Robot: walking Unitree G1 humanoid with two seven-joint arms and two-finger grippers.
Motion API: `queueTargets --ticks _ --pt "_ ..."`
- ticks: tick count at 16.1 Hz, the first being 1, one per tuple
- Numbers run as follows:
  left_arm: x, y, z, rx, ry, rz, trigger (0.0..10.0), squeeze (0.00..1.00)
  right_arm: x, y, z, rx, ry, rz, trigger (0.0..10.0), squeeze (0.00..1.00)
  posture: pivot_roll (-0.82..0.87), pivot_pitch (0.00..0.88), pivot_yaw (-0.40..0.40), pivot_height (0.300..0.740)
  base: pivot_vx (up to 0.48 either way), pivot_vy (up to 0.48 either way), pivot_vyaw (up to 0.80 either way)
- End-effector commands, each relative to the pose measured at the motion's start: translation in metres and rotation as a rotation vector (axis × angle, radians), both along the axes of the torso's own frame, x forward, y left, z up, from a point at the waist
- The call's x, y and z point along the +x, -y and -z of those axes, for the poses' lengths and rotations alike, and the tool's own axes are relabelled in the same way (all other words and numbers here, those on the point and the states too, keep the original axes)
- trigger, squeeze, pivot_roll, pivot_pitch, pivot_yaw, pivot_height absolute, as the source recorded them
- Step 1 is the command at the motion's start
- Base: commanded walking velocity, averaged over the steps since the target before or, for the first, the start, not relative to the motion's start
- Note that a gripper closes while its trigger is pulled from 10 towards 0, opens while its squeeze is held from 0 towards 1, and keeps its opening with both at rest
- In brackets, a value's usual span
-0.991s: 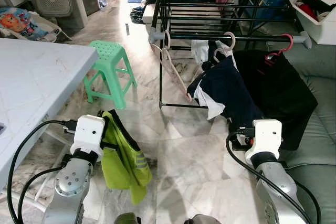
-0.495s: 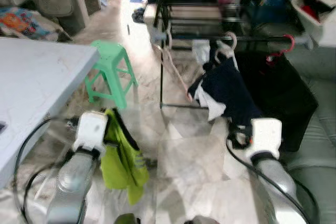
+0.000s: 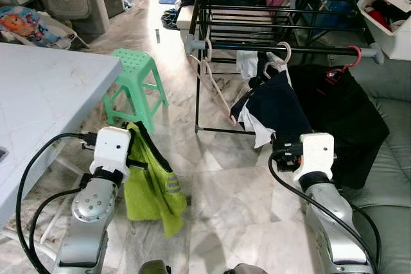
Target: Hang hanger
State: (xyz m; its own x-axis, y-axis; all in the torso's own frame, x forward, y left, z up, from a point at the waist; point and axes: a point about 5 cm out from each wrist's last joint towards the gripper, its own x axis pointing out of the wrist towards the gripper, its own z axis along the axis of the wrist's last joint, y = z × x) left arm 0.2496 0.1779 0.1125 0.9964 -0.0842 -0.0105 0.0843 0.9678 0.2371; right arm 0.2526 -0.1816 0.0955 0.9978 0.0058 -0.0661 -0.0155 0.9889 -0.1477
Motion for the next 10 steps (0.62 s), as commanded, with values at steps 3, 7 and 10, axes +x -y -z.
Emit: queueTargets --ticks 3,7,10 --pt "0.0038 -0.0093 -0.0062 -0.009 0.019 -0.033 10.0 0.0 0.0013 -0.0018 0.0004 -0.003 0.005 -0.009 10.0 0.0 0.02 0.007 0.003 0.74 0.0 0.48 0.0" --pt "0.008 -0.0109 -0.0105 0.003 0.033 -0.034 10.0 0.0 0.0023 -0.0019 0.0012 0.003 0.006 -0.002 10.0 0.0 0.02 0.011 0.006 0.74 0.0 0.48 0.0" --pt "0.0085 -0.0088 -0.0105 0.003 0.03 -0.025 10.0 0.0 0.0021 -0.0022 0.0006 0.001 0.012 0.003 10.0 0.0 0.02 0.013 0.008 0.74 0.0 0.48 0.0"
